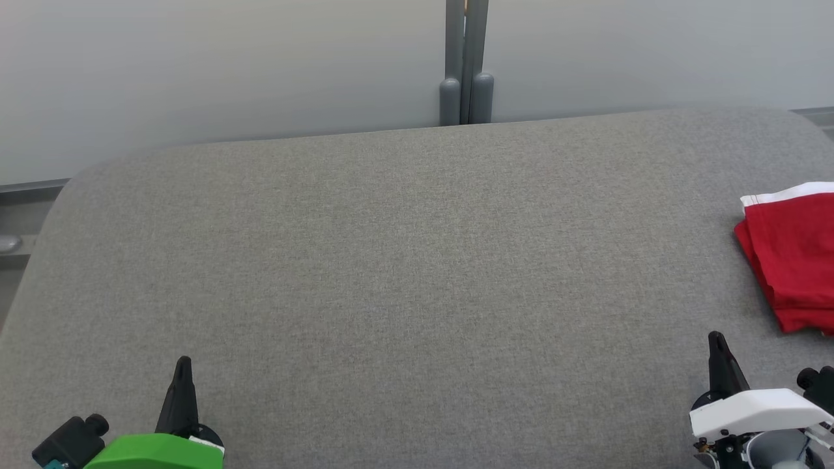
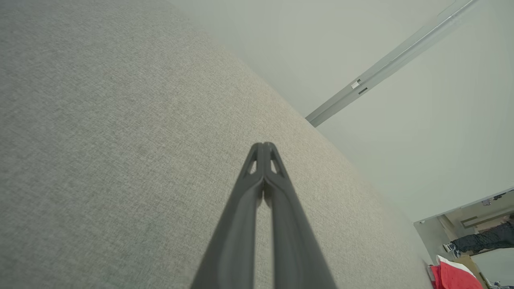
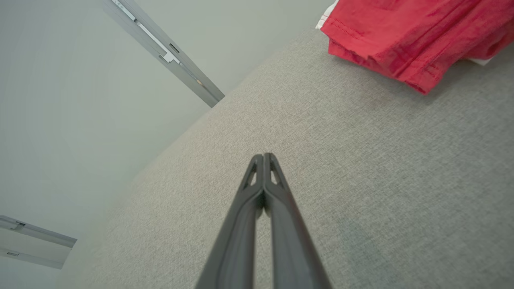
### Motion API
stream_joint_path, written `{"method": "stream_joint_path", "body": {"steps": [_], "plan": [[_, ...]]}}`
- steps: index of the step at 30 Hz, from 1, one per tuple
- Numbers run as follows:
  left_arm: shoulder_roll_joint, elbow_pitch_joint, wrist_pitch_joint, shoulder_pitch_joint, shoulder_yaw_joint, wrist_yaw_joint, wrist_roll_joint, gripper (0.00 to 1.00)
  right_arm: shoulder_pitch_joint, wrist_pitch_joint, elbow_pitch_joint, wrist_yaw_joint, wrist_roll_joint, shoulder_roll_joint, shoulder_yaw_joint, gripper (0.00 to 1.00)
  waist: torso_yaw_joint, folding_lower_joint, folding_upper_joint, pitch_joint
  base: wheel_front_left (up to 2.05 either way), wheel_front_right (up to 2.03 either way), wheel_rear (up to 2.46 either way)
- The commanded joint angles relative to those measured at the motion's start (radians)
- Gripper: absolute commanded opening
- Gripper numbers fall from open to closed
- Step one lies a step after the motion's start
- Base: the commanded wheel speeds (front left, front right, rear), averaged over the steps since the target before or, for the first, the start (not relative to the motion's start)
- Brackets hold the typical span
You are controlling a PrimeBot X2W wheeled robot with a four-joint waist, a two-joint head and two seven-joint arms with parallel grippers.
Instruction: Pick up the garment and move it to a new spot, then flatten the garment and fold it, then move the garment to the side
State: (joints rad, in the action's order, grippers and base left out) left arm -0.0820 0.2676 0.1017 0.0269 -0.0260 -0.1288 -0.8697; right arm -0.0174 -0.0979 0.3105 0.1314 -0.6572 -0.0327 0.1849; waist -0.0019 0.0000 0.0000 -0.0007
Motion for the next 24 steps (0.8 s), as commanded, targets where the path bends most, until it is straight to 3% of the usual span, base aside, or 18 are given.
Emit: {"method": "stream_joint_path", "body": {"steps": [1, 24], "plan": [[-0.003, -0.013, -0.006, -0.031, -0.006, -0.001, -0.029, 0.00, -0.026, 0.007, -0.018, 0.000, -0.039, -0.009, -0.002, 0.00, 0.000, 0.0000, 0.0000, 0.000, 0.00, 0.00, 0.00], [0.008, -0.022, -0.078, -0.068, -0.032, -0.002, -0.278, 0.00, -0.045, 0.079, -0.041, 0.000, -0.356, -0.013, -0.025, 0.00, 0.001, 0.0000, 0.0000, 0.001, 0.00, 0.00, 0.00]]}}
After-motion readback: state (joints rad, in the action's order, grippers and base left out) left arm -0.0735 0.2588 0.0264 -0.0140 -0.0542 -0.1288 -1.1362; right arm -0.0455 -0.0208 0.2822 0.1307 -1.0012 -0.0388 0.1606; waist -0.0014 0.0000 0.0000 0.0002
